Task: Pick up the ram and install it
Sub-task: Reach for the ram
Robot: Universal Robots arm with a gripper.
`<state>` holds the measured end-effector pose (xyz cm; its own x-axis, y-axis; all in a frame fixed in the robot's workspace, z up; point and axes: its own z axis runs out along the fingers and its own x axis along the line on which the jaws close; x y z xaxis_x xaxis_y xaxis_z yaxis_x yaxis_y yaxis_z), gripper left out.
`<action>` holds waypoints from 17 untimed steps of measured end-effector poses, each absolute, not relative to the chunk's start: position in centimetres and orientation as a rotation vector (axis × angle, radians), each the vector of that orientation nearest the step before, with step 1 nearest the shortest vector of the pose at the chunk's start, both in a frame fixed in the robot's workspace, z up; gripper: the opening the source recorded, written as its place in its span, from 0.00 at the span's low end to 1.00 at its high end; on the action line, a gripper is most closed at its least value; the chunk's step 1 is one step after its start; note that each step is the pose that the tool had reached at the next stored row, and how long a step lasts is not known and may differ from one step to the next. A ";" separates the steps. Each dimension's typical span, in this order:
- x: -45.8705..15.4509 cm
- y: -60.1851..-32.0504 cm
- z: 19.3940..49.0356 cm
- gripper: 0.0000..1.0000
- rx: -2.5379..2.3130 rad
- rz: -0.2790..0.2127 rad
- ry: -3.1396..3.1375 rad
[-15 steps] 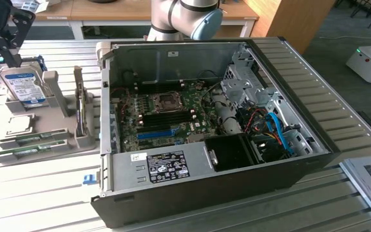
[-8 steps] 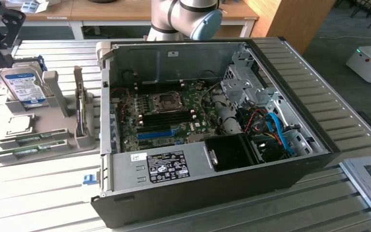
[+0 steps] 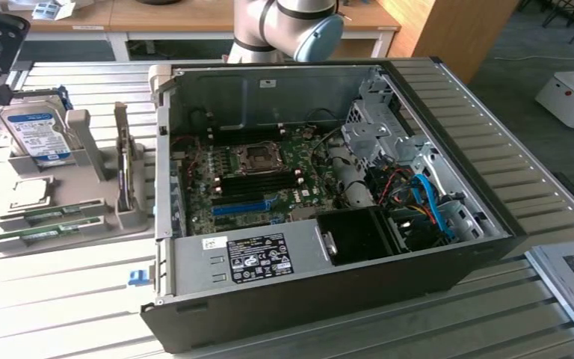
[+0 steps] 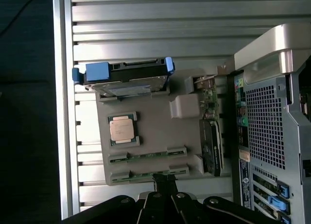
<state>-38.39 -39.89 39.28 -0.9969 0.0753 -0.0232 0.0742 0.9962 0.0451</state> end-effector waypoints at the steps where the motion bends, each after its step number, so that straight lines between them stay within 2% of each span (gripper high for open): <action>1: -38.5 -39.9 39.3 0.10 0.117 0.069 3.114; 17: -38.8 -40.0 39.3 0.10 0.117 0.069 3.114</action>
